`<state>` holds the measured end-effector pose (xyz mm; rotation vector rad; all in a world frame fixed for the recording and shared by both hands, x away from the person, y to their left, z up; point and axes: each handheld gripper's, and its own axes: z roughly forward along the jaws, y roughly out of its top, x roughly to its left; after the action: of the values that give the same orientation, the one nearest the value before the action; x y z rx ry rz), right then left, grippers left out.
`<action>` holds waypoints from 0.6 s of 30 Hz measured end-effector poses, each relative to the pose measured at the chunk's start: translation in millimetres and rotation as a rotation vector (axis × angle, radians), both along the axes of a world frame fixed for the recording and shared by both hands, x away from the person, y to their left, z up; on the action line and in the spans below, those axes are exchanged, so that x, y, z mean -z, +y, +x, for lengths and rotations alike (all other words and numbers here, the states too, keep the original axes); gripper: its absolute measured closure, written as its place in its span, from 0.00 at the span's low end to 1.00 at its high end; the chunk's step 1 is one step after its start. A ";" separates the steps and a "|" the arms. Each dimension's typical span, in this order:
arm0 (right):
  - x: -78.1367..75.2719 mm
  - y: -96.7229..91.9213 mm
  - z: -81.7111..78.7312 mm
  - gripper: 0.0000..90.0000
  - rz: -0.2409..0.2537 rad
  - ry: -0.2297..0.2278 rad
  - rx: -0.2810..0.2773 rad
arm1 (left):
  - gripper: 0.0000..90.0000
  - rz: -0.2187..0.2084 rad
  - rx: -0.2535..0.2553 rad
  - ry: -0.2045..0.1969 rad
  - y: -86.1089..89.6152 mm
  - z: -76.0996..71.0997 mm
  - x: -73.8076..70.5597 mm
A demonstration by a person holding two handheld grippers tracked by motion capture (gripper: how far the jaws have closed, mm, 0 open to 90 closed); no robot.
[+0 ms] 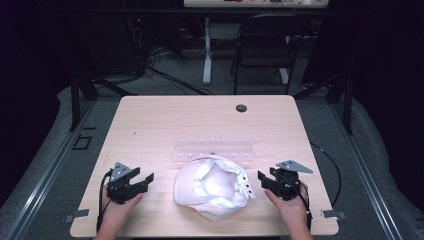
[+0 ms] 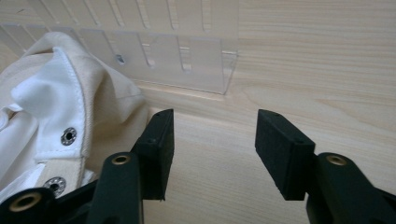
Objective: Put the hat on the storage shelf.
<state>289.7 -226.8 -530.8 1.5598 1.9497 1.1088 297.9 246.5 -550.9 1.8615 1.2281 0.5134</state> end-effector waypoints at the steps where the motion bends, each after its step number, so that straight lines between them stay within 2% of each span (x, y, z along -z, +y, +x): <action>1: 0.0 0.0 0.0 0.56 0.000 0.000 0.000 | 0.46 -0.002 0.001 -0.004 -0.2 -0.3 -0.2; 2: 0.2 1.3 -0.2 0.57 0.011 0.002 -0.002 | 0.47 -0.002 0.000 -0.015 -0.7 -0.7 -0.2; 8: -3.6 6.0 -1.6 0.57 0.031 0.035 -0.018 | 0.49 0.022 0.001 -0.014 -3.9 -2.6 -0.8; 12: -13.3 8.0 -3.2 0.57 0.060 0.059 -0.031 | 0.49 0.037 0.005 -0.010 -7.9 -3.7 -0.1; 13: -16.8 7.9 -2.5 0.57 0.072 0.073 -0.038 | 0.49 0.043 0.008 -0.002 -9.1 -4.4 -0.7; 14: -23.1 8.0 -0.5 0.57 0.103 0.098 -0.047 | 0.49 0.046 0.014 -0.011 -10.3 -4.3 -0.2; 16: -25.3 7.6 0.4 0.57 0.123 0.111 -0.053 | 0.49 0.049 0.020 -0.013 -12.8 -4.4 0.3; 18: -28.3 6.9 2.8 0.57 0.156 0.163 -0.071 | 0.49 0.057 0.032 -0.012 -14.2 -4.3 0.2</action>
<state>292.5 -219.9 -502.5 1.7228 2.0827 1.2227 293.6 232.3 -551.1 1.9202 1.1853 0.5465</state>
